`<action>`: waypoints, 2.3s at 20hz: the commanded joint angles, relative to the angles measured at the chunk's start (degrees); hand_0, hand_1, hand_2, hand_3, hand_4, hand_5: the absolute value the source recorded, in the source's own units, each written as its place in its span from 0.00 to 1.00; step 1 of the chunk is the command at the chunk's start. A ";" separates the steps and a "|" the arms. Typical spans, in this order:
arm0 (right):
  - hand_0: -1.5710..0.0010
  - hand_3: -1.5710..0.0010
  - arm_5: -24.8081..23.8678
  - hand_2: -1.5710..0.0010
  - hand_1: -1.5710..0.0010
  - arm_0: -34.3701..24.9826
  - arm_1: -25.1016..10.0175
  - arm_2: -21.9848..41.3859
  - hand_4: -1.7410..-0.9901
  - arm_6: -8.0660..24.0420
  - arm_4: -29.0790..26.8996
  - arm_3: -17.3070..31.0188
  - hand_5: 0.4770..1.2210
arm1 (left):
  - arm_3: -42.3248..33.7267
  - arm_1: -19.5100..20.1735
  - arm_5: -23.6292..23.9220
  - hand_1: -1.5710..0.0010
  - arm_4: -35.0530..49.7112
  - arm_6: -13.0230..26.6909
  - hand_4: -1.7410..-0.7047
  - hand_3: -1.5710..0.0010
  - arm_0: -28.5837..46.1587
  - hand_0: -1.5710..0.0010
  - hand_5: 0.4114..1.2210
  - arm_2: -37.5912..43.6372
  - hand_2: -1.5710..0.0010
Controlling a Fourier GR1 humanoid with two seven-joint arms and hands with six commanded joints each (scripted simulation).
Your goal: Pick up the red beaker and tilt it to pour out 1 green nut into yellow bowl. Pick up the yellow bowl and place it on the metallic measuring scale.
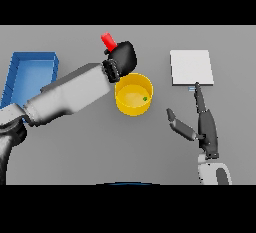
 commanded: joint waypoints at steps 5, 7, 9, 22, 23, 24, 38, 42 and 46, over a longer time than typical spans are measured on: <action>1.00 1.00 0.19 1.00 1.00 -0.01 0.06 0.45 0.71 -0.86 0.30 0.25 0.15 | 0.51 -0.24 -0.08 0.00 -2.26 -2.16 0.01 0.00 -2.88 0.00 1.00 -5.01 0.00; 1.00 1.00 0.02 1.00 1.00 0.22 0.17 0.59 0.71 -0.75 0.60 -0.10 0.16 | 0.97 -0.64 0.66 0.00 -3.07 -2.57 0.01 0.00 -3.77 0.00 1.00 -6.77 0.00; 1.00 1.00 -0.39 1.00 1.00 0.28 0.22 0.85 0.71 -1.28 1.32 0.36 0.16 | 2.01 -0.67 1.13 0.00 -2.97 -3.32 0.01 0.00 -5.57 0.00 1.00 -7.27 0.00; 1.00 1.00 1.76 1.00 1.00 -1.77 0.11 -0.35 0.72 -1.88 -2.57 1.38 0.16 | 19.74 7.50 6.01 0.00 9.72 -2.49 0.02 0.12 -20.99 0.00 1.00 14.20 0.02; 1.00 1.00 1.93 1.00 1.00 -1.63 0.18 -0.22 0.72 -1.87 -2.77 0.88 0.16 | 22.07 8.55 6.71 0.00 12.86 -0.39 0.01 0.12 -20.51 0.00 1.00 18.32 0.01; 1.00 1.00 1.73 1.00 1.00 -1.26 0.19 -0.07 0.71 -1.83 -2.39 0.99 0.16 | 23.88 9.79 6.96 0.00 15.81 2.09 0.01 0.13 -19.68 0.00 1.00 22.00 0.01; 1.00 1.00 2.87 1.00 1.00 -3.14 -2.21 -0.11 0.71 -2.24 -1.53 2.48 0.21 | 6.92 23.67 26.19 0.00 49.02 19.14 0.00 0.07 13.09 0.00 1.00 49.64 0.00; 1.00 1.00 2.96 1.00 1.00 -2.96 -2.59 0.22 0.71 -2.33 -0.82 2.81 0.24 | -8.42 25.72 32.82 0.00 54.20 26.29 0.00 0.08 27.08 0.00 1.00 49.45 0.00; 1.00 1.00 3.25 1.00 1.00 -2.11 -2.50 0.48 0.70 -3.21 -1.06 2.14 0.25 | -15.59 26.14 37.18 0.00 57.27 30.16 0.00 0.08 36.07 0.00 1.00 48.57 0.00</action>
